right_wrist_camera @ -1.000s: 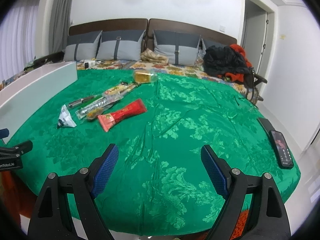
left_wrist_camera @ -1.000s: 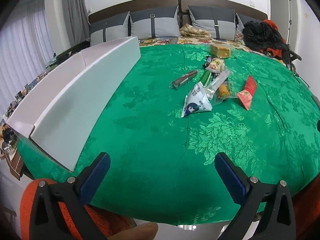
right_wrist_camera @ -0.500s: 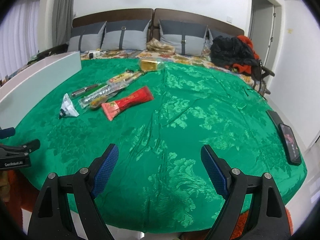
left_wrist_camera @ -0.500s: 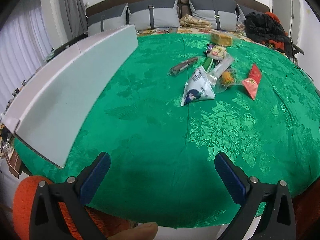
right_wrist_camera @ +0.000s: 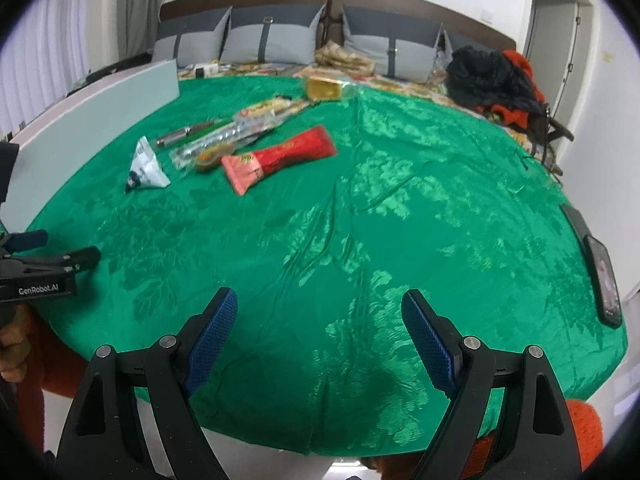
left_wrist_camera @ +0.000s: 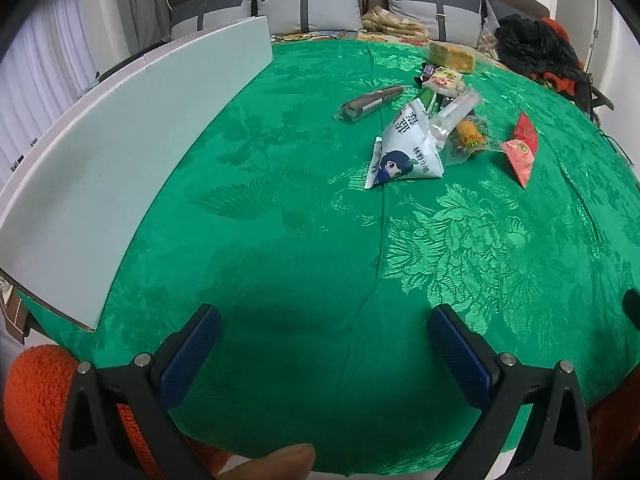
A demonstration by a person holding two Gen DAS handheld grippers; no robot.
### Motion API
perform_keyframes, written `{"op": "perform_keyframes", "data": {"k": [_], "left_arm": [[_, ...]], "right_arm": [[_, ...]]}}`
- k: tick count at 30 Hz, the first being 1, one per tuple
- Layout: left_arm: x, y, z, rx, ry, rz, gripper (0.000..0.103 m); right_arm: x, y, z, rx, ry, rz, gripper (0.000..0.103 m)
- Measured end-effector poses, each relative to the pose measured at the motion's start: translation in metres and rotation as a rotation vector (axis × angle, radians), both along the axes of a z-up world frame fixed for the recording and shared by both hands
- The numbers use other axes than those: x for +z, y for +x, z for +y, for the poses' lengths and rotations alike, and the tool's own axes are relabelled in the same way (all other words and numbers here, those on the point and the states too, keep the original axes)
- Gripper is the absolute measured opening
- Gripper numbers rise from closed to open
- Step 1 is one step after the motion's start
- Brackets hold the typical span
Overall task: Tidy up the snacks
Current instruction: 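Move the left gripper toward the white triangular snack bag, then grasp the white triangular snack bag with the left gripper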
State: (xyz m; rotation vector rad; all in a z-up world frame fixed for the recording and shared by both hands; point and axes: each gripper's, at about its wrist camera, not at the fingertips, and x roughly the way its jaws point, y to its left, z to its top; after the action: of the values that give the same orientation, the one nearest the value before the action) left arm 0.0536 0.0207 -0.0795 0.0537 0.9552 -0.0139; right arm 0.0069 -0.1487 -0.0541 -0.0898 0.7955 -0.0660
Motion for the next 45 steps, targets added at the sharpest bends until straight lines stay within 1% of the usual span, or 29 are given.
{"op": "perform_keyframes", "data": {"k": [10,24,30,45], "left_arm": [[-0.0015,0.0017,0.0033,-0.002,-0.036,0.013,0.103],[-0.0016,0.0004,0.0047,-0.017,-0.037,0.007,0.103],[-0.0018,-0.0013,0.0048,-0.026,-0.038,-0.007,0.103],[-0.0013,-0.0008,0.0048,-0.029,-0.041,-0.003,0.103]], "right_arm": [[-0.0063,0.0042,0.0028,0.011,0.006,0.027,0.087],[-0.0083,0.0066,0.0058,0.017,0.001,0.034,0.087],[-0.0086,0.0067,0.0060,0.019,0.001,0.033,0.087],[-0.0092,0.0088,0.0084,0.024,0.006,0.043,0.087]]}}
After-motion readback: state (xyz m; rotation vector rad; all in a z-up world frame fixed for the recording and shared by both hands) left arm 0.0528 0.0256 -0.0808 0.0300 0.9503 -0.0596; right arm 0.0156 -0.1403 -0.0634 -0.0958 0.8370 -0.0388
